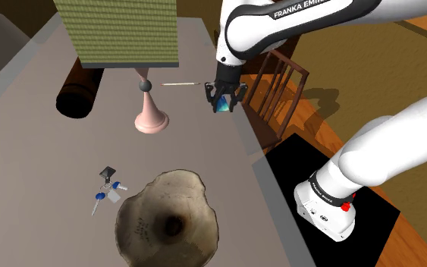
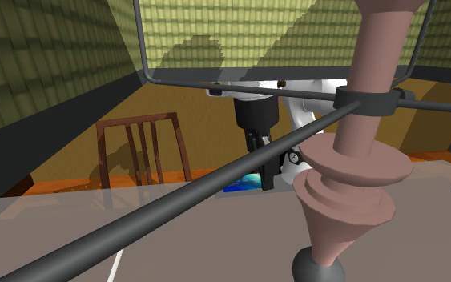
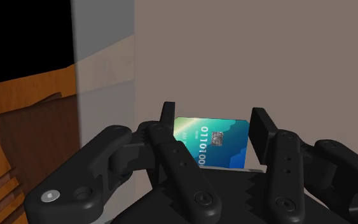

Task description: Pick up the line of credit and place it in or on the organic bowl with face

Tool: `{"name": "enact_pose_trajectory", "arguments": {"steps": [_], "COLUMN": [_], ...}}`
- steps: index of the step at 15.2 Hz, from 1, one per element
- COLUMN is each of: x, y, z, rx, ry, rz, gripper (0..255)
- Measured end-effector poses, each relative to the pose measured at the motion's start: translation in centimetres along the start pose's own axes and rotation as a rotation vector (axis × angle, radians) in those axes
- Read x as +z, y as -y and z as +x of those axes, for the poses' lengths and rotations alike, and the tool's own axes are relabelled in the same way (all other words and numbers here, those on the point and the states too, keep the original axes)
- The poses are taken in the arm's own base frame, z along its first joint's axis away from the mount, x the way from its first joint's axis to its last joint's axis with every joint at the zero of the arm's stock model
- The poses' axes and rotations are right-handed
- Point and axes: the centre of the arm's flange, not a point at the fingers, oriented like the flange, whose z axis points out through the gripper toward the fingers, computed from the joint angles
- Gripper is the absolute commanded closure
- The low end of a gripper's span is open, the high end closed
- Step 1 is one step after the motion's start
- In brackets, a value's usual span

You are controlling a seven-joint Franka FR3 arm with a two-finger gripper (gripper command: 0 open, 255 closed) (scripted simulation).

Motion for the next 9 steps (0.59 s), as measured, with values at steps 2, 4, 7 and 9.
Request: {"name": "enact_pose_trajectory", "arguments": {"steps": [2,4,7,9], "x": [-1.0,-2.1,-3.7,-4.7], "y": [0.1,0.2,0.2,0.3], "z": [-0.1,-0.4,-0.5,-0.7], "rx": [0.0,0.0,0.0,0.0], "ry": [0.0,0.0,0.0,0.0], "rz": [0.0,0.0,0.0,0.0], "gripper": [255,255,255,255]}}
